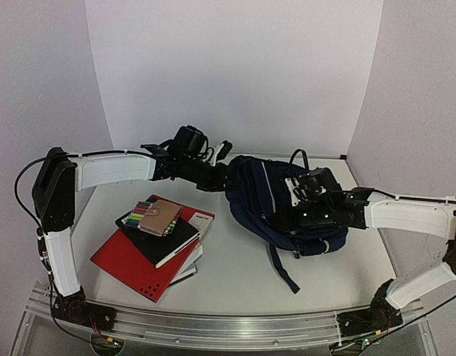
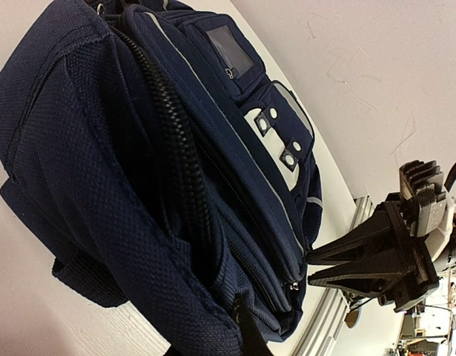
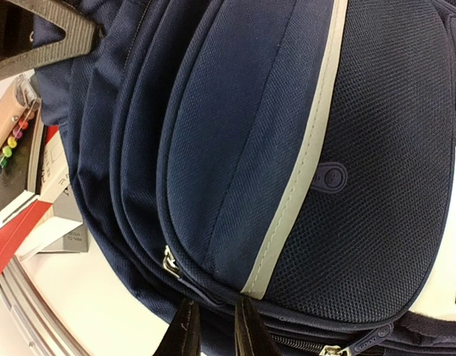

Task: Pack the student bag
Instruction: Unzip the student bag at the center of the board.

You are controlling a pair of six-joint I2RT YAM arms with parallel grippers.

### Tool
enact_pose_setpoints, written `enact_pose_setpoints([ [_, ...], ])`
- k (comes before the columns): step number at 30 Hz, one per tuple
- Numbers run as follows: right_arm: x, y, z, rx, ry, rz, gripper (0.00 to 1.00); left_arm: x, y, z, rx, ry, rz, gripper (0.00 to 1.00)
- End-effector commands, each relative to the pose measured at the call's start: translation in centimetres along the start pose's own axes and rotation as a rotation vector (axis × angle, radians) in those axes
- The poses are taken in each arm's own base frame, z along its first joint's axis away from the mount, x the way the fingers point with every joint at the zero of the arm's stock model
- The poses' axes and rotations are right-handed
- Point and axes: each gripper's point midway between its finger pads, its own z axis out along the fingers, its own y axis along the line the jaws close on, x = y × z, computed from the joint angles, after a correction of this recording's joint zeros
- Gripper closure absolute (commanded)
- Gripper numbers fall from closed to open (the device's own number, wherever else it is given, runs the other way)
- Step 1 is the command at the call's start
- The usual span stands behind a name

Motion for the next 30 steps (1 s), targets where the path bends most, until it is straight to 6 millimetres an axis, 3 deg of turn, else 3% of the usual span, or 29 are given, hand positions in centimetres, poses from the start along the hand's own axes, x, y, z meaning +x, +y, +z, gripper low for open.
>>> enact_pose_setpoints([
  [1, -1.0, 0.8, 0.7, -0.032, -0.038, -0.021, 0.84, -4.8, -6.1, -4.5, 0.123, -0.154, 0.118, 1.00],
  [12, 0.0, 1.7, -0.3, -0.079, -0.057, -0.042, 0.84, -5.7, -5.3, -4.9, 0.093, -0.179, 0.071, 1.00],
  [18, 0.6, 1.5, 0.8, -0.045, -0.044, -0.041, 0.84, -5.8, -5.5, -4.8, 0.101, -0.176, 0.068, 1.00],
  [23, 0.2, 0.1, 1.7, 0.039, -0.065, -0.018, 0.81, -5.5, -5.8, -4.9, 0.116, -0.166, 0.075, 1.00],
  [30, -0.7, 0.7, 2.4, 0.016, -0.104, -0.004, 0.77, -4.9, -6.7, -5.0, 0.177, -0.145, 0.102, 1.00],
])
